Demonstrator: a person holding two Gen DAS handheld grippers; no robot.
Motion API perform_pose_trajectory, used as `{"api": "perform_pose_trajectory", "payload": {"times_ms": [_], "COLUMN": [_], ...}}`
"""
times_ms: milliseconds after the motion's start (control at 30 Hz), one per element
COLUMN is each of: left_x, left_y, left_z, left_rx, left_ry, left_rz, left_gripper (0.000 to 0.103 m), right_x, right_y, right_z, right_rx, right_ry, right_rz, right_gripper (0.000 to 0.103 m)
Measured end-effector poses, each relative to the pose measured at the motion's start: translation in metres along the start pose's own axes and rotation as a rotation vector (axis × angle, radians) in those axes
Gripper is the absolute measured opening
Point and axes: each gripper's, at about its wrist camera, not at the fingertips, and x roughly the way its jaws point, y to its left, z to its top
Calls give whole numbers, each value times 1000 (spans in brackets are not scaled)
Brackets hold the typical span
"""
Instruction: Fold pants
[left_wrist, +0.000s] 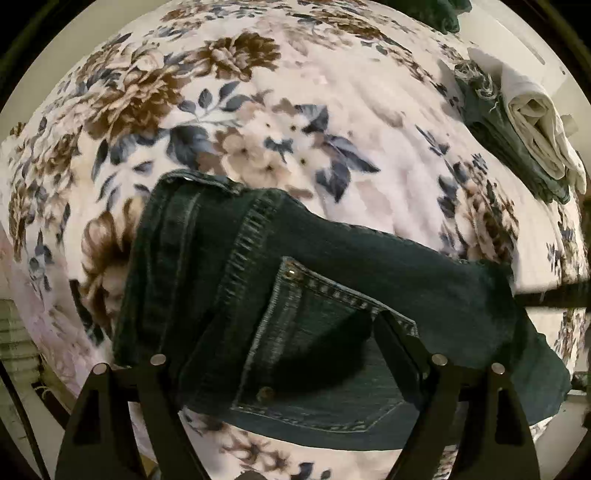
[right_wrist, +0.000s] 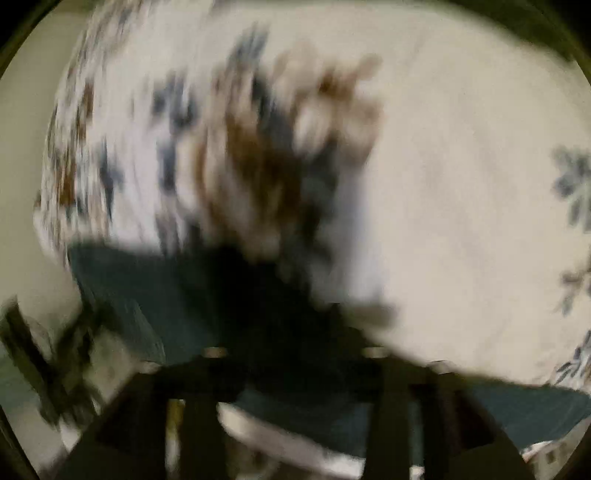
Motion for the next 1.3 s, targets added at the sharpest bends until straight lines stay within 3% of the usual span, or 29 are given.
{"api": "perform_pose_trajectory", "payload": {"times_ms": [33, 100, 200, 267, 400, 467, 533, 600, 700, 767, 800, 833, 867, 933, 1133, 1300], "left_x": [1, 1, 1, 3, 5, 2, -1, -7, -13, -19, -25, -28, -31, -36, -33, -29], "left_y": [-2, -8, -12, -12, -9, -8, -9, -12, -22, -34, -44, -52, -64, -91, -181, -262], "left_z": [0, -1, -2, -2, -2, -2, -4, -6, -9, -13, -18, -22, -27, -40, -86, -120], "left_rx": [-1, 5, 28, 28, 6, 7, 15, 27, 51, 79, 110, 135, 168, 239, 378, 408], "left_ry": [1, -1, -8, -5, 8, 1, -9, -20, -23, -36, -54, -68, -76, -73, -8, 9], "left_rz": [1, 2, 17, 20, 19, 18, 21, 22, 8, -8, -9, -10, -14, -12, -39, -61], "left_gripper": [83, 83, 83, 83, 83, 83, 83, 83, 83, 83, 83, 86, 95, 102, 102, 102], "right_x": [7, 11, -17, -29, -7, -6, -24, -40, -60, -71, -80, -82, -82, -77, -68, -94], "right_y": [2, 5, -12, -35, -50, -52, -61, -54, -52, -55, -64, -74, -79, -110, -253, -384], "right_z": [-4, -11, -25, -35, -42, -40, -45, -48, -60, -85, -103, -128, -142, -187, -325, -404], "right_rx": [-34, -74, 56, 166, 201, 220, 248, 254, 263, 286, 296, 307, 322, 405, 804, 1040], "right_ry": [18, -26, -193, -254, -181, -171, -192, -262, -333, -433, -491, -560, -597, -648, -741, -796], "right_rz": [-29, -138, -108, -22, 59, 92, 106, 107, 157, 188, 202, 214, 217, 218, 142, 79], "right_gripper": [46, 2, 2, 2, 2, 10, 31, 59, 61, 61, 68, 74, 82, 82, 82, 82]}}
